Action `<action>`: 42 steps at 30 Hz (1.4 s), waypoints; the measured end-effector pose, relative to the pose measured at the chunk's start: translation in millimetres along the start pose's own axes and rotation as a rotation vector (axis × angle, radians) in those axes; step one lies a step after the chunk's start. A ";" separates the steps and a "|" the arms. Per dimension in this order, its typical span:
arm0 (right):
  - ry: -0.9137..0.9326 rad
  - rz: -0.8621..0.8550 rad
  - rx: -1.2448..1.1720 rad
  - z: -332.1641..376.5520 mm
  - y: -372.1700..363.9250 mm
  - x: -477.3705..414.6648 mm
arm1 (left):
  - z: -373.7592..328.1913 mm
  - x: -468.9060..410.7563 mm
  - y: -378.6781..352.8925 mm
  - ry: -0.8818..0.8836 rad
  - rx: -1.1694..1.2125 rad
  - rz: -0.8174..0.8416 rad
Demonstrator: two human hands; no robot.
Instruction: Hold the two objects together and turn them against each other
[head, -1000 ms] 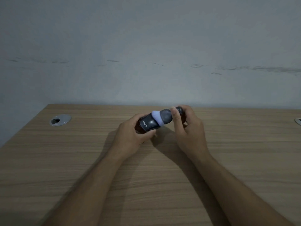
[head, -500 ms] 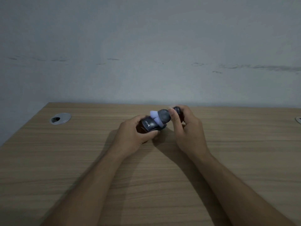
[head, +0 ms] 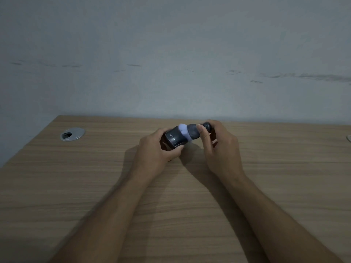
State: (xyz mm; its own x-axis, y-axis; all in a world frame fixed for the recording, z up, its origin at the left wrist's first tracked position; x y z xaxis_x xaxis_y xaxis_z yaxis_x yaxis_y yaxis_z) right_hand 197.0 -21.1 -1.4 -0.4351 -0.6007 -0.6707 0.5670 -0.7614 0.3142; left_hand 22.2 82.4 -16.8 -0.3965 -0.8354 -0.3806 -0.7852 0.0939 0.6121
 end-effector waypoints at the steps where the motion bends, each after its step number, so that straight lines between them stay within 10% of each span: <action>1: 0.036 0.013 -0.025 5.5 -2.3 1.6 | 0.9 -0.4 0.0 0.004 -0.043 -0.003; 29: 0.338 0.071 0.009 25.9 -11.0 7.9 | 2.7 -3.3 2.4 -0.079 0.070 -0.110; 42: -0.005 -0.112 0.018 -4.7 8.0 -4.8 | -7.8 1.4 5.4 -0.136 0.175 0.011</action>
State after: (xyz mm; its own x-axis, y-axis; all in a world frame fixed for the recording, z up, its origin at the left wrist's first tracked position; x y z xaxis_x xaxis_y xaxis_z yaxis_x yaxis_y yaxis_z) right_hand 206.9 -23.2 1.2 -0.4982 -0.5132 -0.6989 0.5021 -0.8279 0.2500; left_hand 21.1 77.4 -8.6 -0.4568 -0.7542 -0.4718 -0.8464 0.2053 0.4914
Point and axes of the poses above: each hand's wrist, its own x-axis away from the middle knuckle, its own y-axis out of the back of the hand, z = x × y, the point moved 1 cm from there along -x, towards the middle knuckle, and after that the axes turned 12 degrees about -x, right-handed, at the moved point
